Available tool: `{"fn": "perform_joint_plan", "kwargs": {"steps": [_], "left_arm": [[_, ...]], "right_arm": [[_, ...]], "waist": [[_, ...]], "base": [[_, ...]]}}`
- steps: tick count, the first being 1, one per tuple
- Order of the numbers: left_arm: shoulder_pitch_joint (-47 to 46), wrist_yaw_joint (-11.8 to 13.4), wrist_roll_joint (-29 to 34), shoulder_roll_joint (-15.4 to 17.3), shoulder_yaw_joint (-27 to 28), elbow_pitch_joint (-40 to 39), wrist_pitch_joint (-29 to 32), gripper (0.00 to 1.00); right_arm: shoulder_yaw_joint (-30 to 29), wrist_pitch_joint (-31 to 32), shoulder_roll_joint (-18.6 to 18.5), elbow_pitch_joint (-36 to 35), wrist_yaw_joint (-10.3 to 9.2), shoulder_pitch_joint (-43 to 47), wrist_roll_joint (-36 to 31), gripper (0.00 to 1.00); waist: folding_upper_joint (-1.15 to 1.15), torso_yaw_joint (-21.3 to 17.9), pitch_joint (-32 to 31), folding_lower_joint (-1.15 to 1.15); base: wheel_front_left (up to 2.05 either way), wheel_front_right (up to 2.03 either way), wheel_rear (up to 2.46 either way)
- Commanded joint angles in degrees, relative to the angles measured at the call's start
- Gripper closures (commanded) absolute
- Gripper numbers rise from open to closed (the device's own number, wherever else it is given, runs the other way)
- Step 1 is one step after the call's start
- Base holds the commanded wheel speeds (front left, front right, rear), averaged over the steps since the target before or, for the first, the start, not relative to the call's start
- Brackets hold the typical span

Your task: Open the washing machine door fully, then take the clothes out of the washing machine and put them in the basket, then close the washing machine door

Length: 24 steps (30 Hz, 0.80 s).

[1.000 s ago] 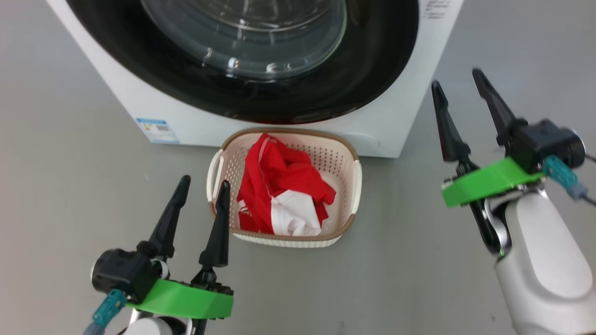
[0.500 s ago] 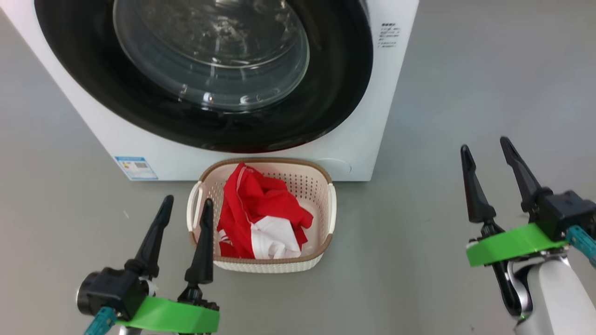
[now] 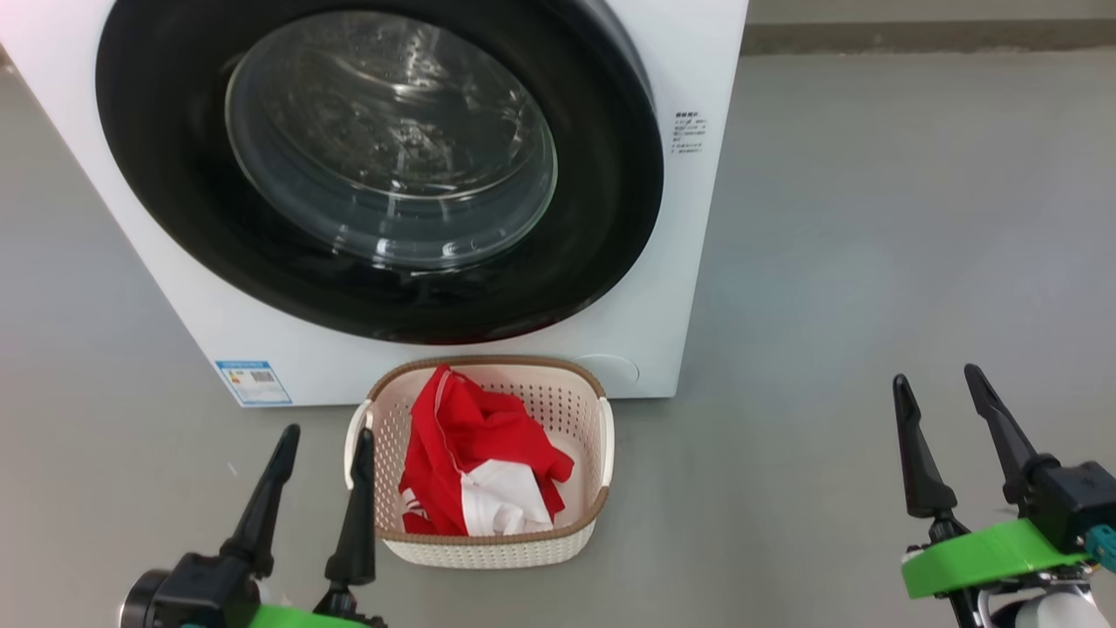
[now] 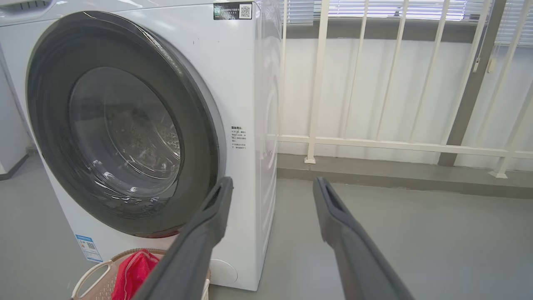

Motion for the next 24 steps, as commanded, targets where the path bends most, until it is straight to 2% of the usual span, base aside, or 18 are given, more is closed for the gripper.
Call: {"fn": "perform_joint_plan", "kwargs": {"steps": [1, 11, 24], "left_arm": [[-0.27, -0.23, 0.46, 0.63, 2.39, -1.3, -0.45, 0.0], [1.84, -0.41, 1.02, 0.61, 3.6, -1.55, -0.45, 0.0], [2.36, -0.41, 0.63, 0.58, 3.72, -1.52, -0.45, 0.0]], "right_arm": [[0.74, -0.36, -0.27, -2.25, -0.22, -0.1, 0.39, 0.0], [1.06, -0.36, -0.27, -4.61, -0.22, 3.99, 0.34, 0.0], [1.31, -0.36, -0.27, -5.33, -0.22, 4.96, 0.37, 0.0]], "waist": [[0.0, -0.41, -1.09, 0.0], [0.0, -1.11, -2.25, 0.0], [0.0, -1.01, -2.28, 0.0]], "base": [[0.0, 0.0, 0.0], [0.0, 0.0, 0.0], [0.0, 0.0, 0.0]]}}
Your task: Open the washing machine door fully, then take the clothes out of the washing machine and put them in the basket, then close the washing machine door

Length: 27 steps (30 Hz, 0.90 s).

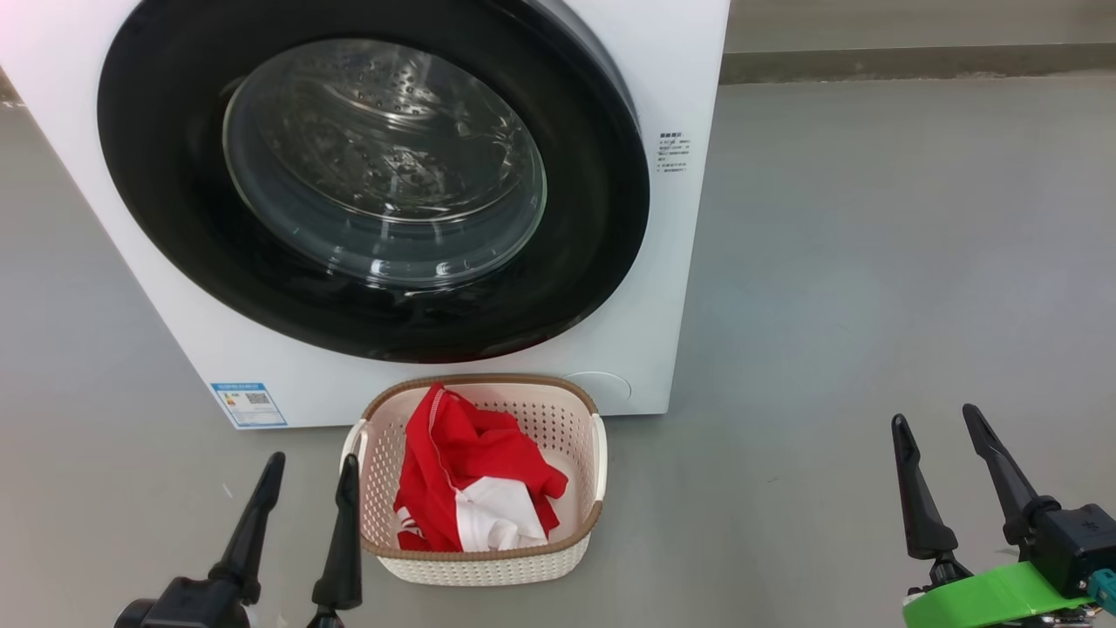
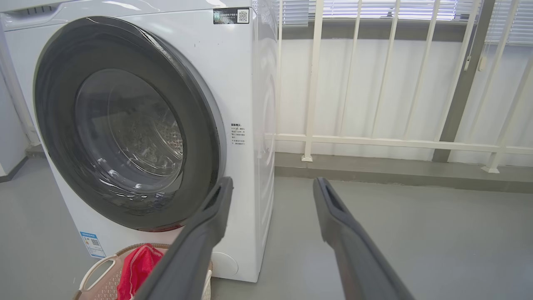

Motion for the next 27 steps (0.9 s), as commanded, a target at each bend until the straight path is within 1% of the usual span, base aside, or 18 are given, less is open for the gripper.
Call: {"fn": "perform_joint_plan", "kwargs": {"steps": [1, 4, 5, 7, 10, 14, 18, 27], "left_arm": [[-0.81, -0.32, -0.14, 0.52, 1.76, -1.44, -0.45, 0.0], [-0.8, -0.02, 0.05, 0.51, 1.84, -1.54, -0.45, 0.0], [0.0, 0.04, 0.0, 0.0, 0.02, -0.1, 0.0, 1.0], [0.42, 0.07, -0.17, -0.24, -0.14, 2.09, 0.45, 1.0], [0.48, -0.02, -1.67, -0.25, 0.08, 2.85, 0.95, 1.0], [0.31, -0.16, -4.27, -0.22, 0.39, 3.01, 1.63, 1.0], [0.15, -0.3, -6.87, -0.2, 0.63, 3.22, 2.25, 1.0], [-0.37, -0.62, -12.71, -0.14, 1.23, 3.71, 3.69, 1.0]], "right_arm": [[1.11, -0.36, -0.76, -1.67, -0.22, -0.98, -0.11, 0.0], [1.16, -0.36, -0.76, -1.64, -0.22, -1.07, -0.18, 0.0], [0.02, 0.0, 0.0, 0.02, 0.0, -0.01, 0.02, 1.0], [0.18, 0.09, 0.64, 2.34, 0.01, 0.36, 0.16, 1.0], [0.1, 0.59, 0.76, 3.11, 0.01, 0.27, 1.7, 1.0], [0.1, 1.28, 0.71, 3.21, 0.0, 0.01, 4.37, 1.0], [0.17, 1.9, 0.66, 3.36, -0.01, -0.24, 7.04, 1.0], [0.24, 3.36, 0.55, 3.74, -0.03, -0.98, 13.04, 1.0]], "waist": [[0.0, 0.09, 0.02, 0.0], [0.0, 0.25, 0.13, 0.0], [0.0, 0.23, 0.11, 0.0], [0.0, 0.24, 0.12, 0.0], [0.0, 0.22, 0.15, 0.01], [0.0, 0.17, 0.1, 0.13], [0.0, 0.14, 0.24, 0.02], [0.0, 0.05, 0.43, 0.0]], "base": [[0.0, 0.0, 0.0], [0.0, 0.0, 0.0], [0.0, 0.0, 0.0], [0.0, 0.0, 0.0], [0.0, 0.0, 0.0], [0.0, 0.0, 0.0], [0.0, 0.0, 0.0], [0.0, 0.0, 0.0]]}}
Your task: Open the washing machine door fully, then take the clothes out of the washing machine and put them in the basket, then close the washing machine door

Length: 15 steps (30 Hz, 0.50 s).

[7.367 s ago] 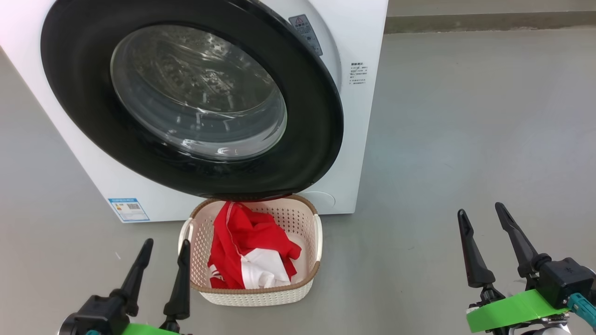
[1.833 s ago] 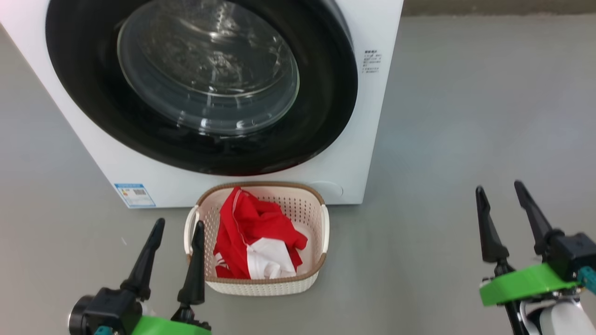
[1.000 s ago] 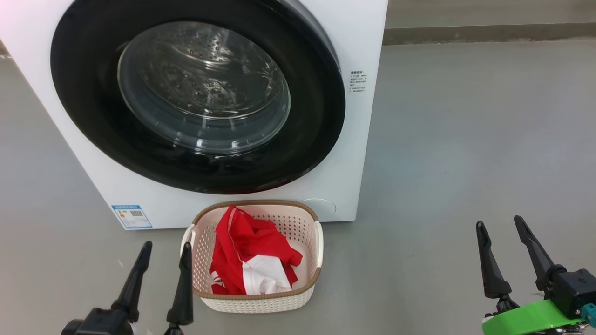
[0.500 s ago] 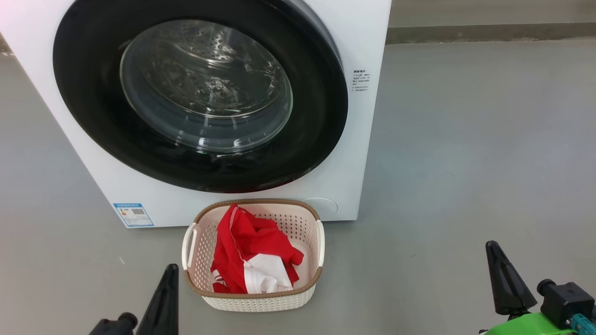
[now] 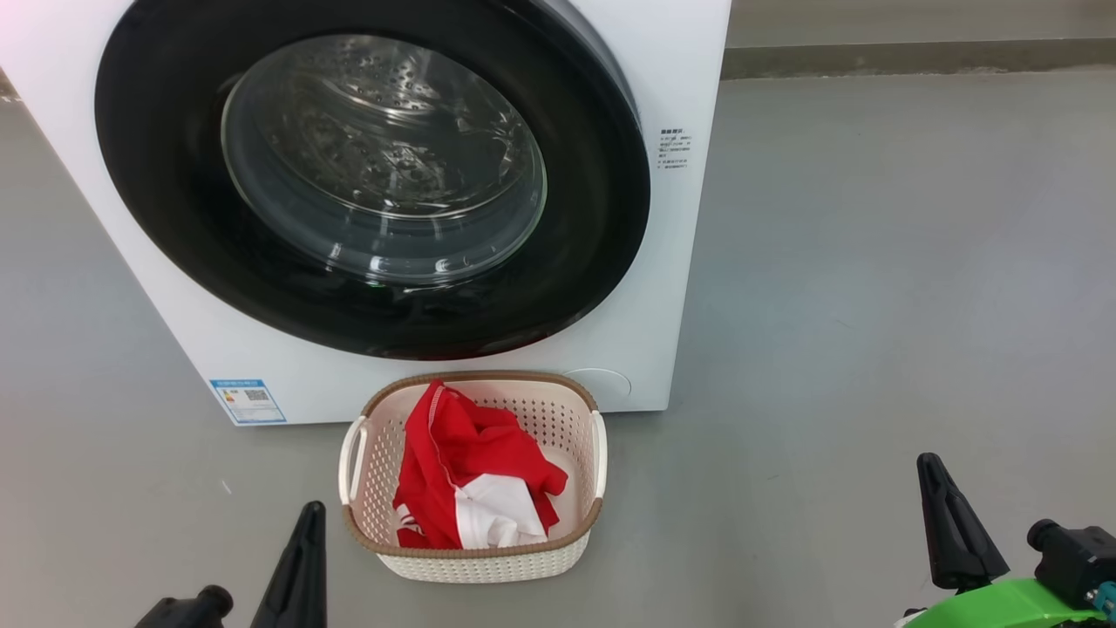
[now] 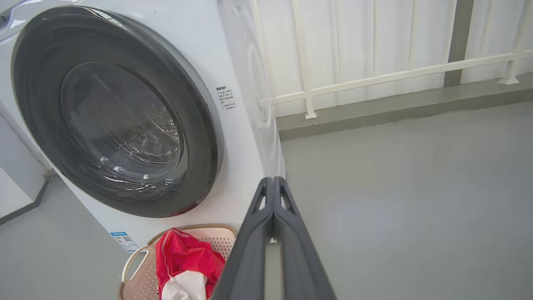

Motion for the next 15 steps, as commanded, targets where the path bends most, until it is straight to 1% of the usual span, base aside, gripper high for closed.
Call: {"fn": "perform_joint_plan", "kwargs": {"steps": [1, 15], "left_arm": [[-2.26, -0.29, -2.15, 0.28, 0.97, -1.02, 0.47, 1.0], [-3.0, -0.75, -10.56, 0.36, 1.89, -0.26, 2.6, 1.0]], "right_arm": [[0.02, 0.39, -0.6, -1.22, -0.03, -2.41, 2.26, 1.0], [0.04, 2.57, -0.76, -0.62, -0.05, -3.46, 10.88, 1.0]], "waist": [[0.0, -0.02, 0.04, -0.01], [0.0, -0.15, 0.24, -0.01]], "base": [[0.0, 0.0, 0.0], [0.0, 0.0, 0.0]]}}
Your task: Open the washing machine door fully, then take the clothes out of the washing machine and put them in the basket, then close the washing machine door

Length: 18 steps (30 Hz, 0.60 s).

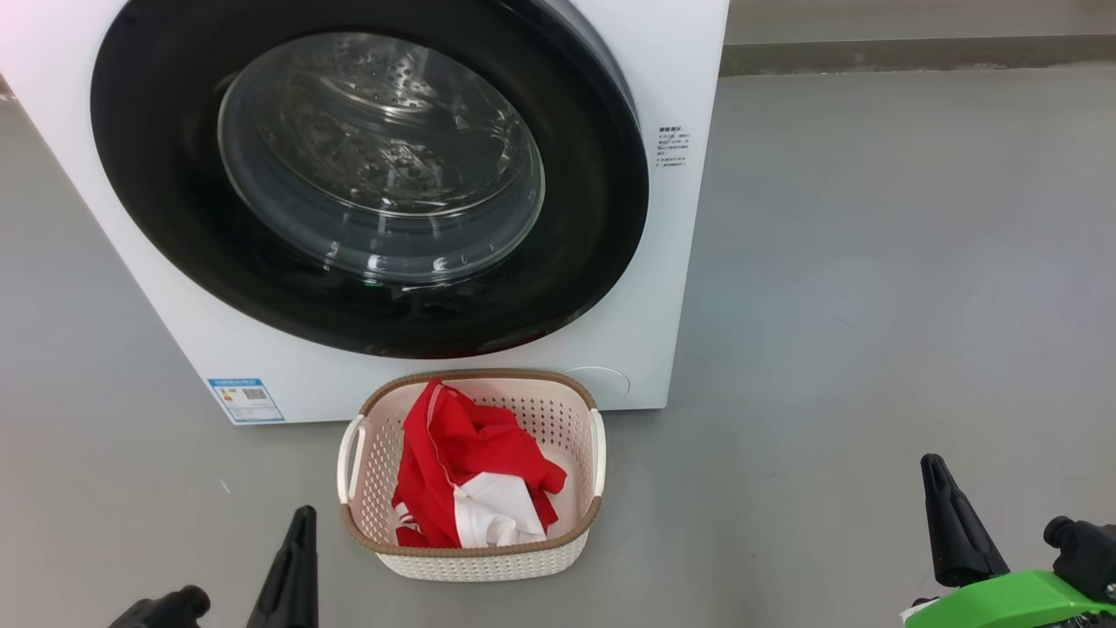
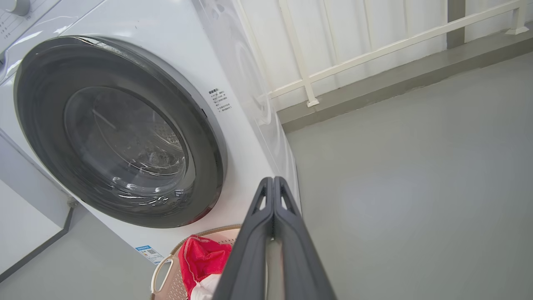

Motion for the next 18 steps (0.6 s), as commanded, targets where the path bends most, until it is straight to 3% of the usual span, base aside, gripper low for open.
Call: {"fn": "perform_joint_plan", "kwargs": {"steps": [1, 18], "left_arm": [[-2.74, -0.65, -1.76, 0.36, 1.15, -1.02, 0.25, 1.0], [-3.71, -1.25, -12.78, 0.46, 2.37, -0.02, 3.05, 1.0]], "right_arm": [[0.09, 0.3, -0.74, -1.23, -0.05, -3.0, 1.9, 1.0], [0.11, 3.16, -0.95, -0.44, -0.08, -4.39, 13.2, 1.0]], "waist": [[0.0, -0.01, 0.02, -0.01], [0.0, -0.18, 0.29, -0.01]], "base": [[0.0, 0.0, 0.0], [0.0, 0.0, 0.0]]}}
